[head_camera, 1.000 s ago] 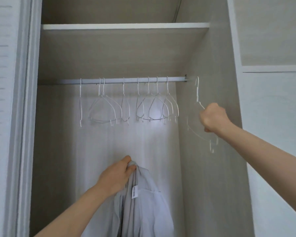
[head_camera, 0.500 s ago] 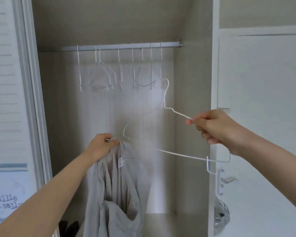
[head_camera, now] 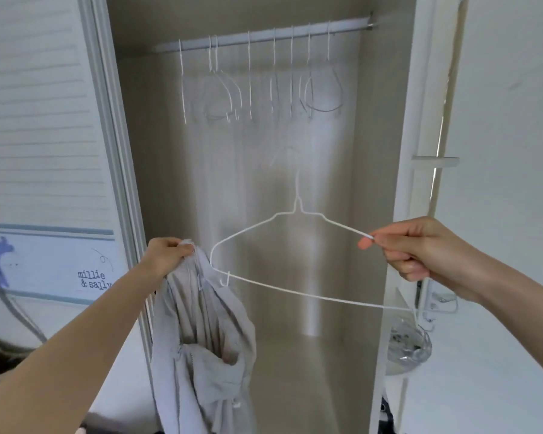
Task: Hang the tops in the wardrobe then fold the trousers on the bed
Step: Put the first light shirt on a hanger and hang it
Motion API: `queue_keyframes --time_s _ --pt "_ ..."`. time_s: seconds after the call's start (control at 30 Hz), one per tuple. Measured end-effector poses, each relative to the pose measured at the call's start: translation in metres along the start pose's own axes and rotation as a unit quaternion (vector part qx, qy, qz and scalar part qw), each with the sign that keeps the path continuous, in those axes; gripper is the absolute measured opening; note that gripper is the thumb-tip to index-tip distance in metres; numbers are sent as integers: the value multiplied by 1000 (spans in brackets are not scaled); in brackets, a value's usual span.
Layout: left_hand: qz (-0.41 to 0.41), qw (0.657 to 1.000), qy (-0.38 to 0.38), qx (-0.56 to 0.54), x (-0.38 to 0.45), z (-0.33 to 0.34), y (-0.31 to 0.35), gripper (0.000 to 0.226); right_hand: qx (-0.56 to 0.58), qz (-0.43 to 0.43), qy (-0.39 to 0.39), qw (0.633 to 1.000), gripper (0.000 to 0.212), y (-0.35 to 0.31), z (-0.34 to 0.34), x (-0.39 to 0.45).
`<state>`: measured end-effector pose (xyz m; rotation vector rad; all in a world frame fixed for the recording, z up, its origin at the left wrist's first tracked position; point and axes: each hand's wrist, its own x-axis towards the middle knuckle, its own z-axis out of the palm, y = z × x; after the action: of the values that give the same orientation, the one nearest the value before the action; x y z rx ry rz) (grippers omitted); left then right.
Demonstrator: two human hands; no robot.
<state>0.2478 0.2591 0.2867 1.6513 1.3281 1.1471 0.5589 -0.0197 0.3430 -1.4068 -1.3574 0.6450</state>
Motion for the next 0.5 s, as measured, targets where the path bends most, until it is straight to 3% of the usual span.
queue_keyframes --time_s 0.2,0.4,0.5 --pt "53 987 -23 149 4 -19 -8 25 -17 -1 -8 1000 24 7 10 4" --pt "128 978 -68 151 -12 -17 9 28 -12 5 -10 1000 21 13 67 21" --pt "182 971 -86 129 -23 -9 21 30 -75 -40 -10 996 19 23 100 28"
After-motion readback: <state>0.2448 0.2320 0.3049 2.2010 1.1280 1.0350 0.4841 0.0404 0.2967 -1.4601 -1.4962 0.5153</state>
